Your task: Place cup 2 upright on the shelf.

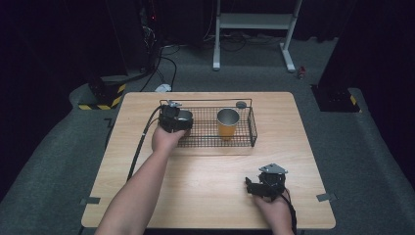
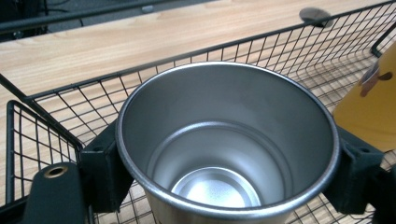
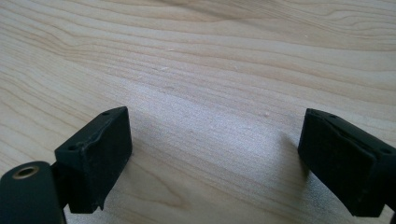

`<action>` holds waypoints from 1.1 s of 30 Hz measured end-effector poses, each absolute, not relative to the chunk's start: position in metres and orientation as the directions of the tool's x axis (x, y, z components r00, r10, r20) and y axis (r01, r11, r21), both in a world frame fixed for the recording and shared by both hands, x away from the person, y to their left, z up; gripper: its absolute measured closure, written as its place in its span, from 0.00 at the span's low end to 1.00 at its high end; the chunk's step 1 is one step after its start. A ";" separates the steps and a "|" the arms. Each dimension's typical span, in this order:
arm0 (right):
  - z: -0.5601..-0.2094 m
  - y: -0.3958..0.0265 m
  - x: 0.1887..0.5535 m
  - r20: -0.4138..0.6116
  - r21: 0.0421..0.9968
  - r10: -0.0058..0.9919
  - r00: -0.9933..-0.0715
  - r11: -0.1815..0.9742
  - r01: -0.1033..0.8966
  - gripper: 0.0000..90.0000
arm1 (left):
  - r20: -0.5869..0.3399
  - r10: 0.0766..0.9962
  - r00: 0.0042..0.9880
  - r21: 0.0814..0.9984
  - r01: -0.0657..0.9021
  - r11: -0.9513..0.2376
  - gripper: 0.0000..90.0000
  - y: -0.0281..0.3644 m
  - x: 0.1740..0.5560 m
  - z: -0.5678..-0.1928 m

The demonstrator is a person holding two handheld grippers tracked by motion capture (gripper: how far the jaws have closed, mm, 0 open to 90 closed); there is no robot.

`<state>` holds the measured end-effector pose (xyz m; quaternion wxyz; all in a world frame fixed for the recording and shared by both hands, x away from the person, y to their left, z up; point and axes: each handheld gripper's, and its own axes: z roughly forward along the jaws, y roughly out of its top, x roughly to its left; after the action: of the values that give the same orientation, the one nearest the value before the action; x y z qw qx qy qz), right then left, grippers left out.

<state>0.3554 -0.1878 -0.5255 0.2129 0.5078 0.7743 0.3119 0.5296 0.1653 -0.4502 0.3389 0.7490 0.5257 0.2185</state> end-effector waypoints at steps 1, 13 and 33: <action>-0.525 -0.188 0.355 -0.013 0.699 0.919 -0.393 0.289 0.654 0.11 | -0.019 0.935 0.355 0.729 0.645 -0.230 0.21 0.165 0.530 -0.451; -0.525 -0.188 0.355 -0.013 0.699 0.919 -0.393 0.289 0.654 0.11 | 0.011 0.929 0.370 0.689 0.670 -0.275 0.21 0.160 0.533 -0.463; -0.525 -0.188 0.355 -0.013 0.700 0.919 -0.394 0.290 0.653 0.11 | 0.049 0.927 0.371 0.674 0.673 -0.305 0.17 0.168 0.525 -0.471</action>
<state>0.3551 -0.1878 -0.5255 0.2130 0.5076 0.7743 0.3122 0.5246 0.1683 -0.4714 0.2868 0.7766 0.5151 0.2219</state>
